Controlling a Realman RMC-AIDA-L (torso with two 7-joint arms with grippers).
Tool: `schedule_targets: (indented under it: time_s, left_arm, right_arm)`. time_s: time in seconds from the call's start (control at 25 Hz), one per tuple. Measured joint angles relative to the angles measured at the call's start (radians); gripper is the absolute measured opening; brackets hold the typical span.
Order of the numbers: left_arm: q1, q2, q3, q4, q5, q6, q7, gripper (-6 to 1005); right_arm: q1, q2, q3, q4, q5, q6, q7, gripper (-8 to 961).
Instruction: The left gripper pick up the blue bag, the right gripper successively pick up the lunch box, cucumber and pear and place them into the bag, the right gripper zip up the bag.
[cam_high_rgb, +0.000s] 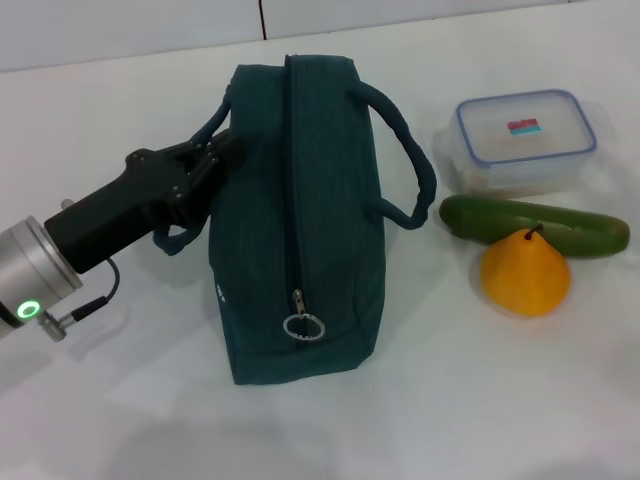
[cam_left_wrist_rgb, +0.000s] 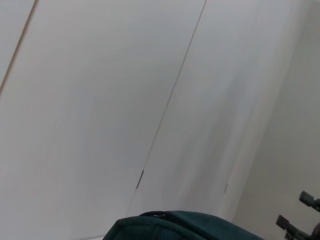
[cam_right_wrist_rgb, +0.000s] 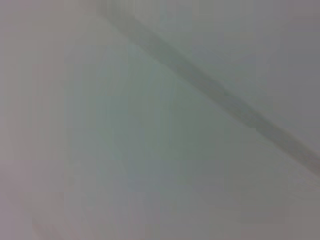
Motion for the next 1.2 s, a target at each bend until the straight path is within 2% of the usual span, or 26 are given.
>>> schedule_targets:
  time_s: [0.04,0.08,0.28,0.76,1.2]
  left_arm:
    - [0.000,0.000,0.000,0.000,0.000,0.000,0.000,44]
    - [0.001,0.000,0.000,0.000,0.000,0.000,0.001,44]
    - [0.001,0.000,0.001,0.001,0.001,0.000,0.001,44]
    - [0.001,0.001,0.002,0.000,0.006,0.000,0.007,44]
    - [0.010,0.003,0.001,-0.008,0.005,0.000,0.008,44]
  right_arm:
    - [0.000,0.000,0.000,0.000,0.000,0.000,0.000,833]
    - [-0.020,-0.002,0.059,0.035,0.003,0.036,0.052,832]
    - [-0.025,-0.004,0.062,0.047,-0.002,0.140,0.174,832]
    - [0.056,-0.006,-0.041,0.051,-0.024,0.371,0.410,830]
    - [0.103,0.000,-0.106,0.052,-0.024,0.475,0.514,829]
